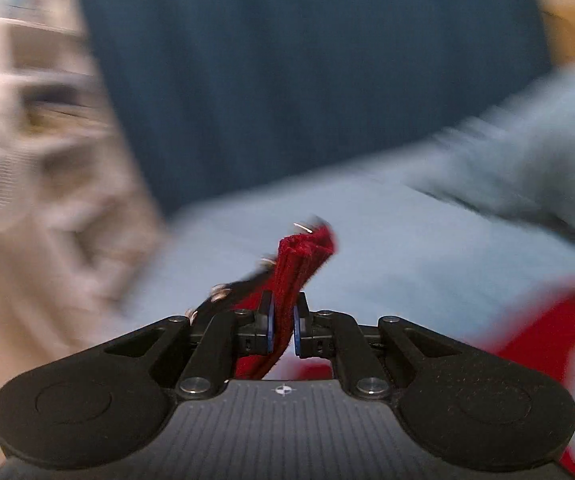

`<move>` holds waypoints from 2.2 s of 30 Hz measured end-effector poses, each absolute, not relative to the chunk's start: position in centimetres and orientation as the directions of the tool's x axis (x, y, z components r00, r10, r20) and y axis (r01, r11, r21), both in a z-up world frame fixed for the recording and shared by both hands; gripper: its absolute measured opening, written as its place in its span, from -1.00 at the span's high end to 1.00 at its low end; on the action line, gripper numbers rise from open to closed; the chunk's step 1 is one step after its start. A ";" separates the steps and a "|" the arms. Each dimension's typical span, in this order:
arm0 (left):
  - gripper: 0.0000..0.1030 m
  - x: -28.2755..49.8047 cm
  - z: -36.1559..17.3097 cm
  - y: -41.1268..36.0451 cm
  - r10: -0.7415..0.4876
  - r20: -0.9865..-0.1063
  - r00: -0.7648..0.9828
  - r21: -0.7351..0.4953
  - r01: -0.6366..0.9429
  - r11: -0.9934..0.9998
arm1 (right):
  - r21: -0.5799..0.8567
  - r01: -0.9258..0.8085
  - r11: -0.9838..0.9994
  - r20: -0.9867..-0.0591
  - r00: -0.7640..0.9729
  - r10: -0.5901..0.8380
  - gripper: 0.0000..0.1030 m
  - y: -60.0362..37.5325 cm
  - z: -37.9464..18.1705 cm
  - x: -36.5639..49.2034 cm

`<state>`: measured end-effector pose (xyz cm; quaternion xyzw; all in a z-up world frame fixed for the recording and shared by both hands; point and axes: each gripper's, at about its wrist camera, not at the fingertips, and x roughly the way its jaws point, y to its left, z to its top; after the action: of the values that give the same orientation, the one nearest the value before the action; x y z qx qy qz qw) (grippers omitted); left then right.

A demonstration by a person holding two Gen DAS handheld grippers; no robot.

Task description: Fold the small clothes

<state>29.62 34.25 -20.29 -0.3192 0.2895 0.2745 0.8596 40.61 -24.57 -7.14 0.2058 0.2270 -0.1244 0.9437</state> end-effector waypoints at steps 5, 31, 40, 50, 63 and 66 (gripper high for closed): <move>-0.77 29.9 -20.2 33.3 0.310 -0.658 0.686 -0.354 -0.646 0.676 | 0.298 0.553 0.778 -0.731 0.656 -0.186 0.83 -32.8 -18.3 38.6; -0.78 32.9 -17.2 20.7 0.173 -0.522 0.835 -0.114 -0.270 0.956 | 0.450 0.604 0.658 -0.680 0.709 -0.187 -0.31 -40.4 -16.7 31.0; -0.96 48.4 -15.6 5.6 -0.258 -0.643 0.721 -0.226 0.142 0.964 | 0.579 0.548 0.603 -0.631 0.770 -0.094 -0.38 -39.9 -19.7 20.2; 0.57 54.9 -19.7 2.5 0.073 -0.768 0.636 0.045 -0.061 0.997 | 0.710 0.494 0.502 -0.540 0.840 -0.063 -0.38 -41.5 -24.5 18.6; -1.00 48.5 -20.7 -3.4 0.217 -0.751 0.624 0.327 0.066 0.943 | 0.786 0.396 0.475 -0.458 0.889 0.017 -0.42 -44.0 -24.2 19.1; -1.00 47.3 -21.3 -6.0 0.317 -0.675 0.666 0.480 0.071 0.874 | 0.784 0.395 0.480 -0.458 0.889 0.017 -0.42 -44.3 -23.9 19.0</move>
<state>47.29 -6.04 -21.33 0.2409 0.4027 0.0696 0.8803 19.01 -44.29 -23.92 0.4974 0.2071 -0.1130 0.8348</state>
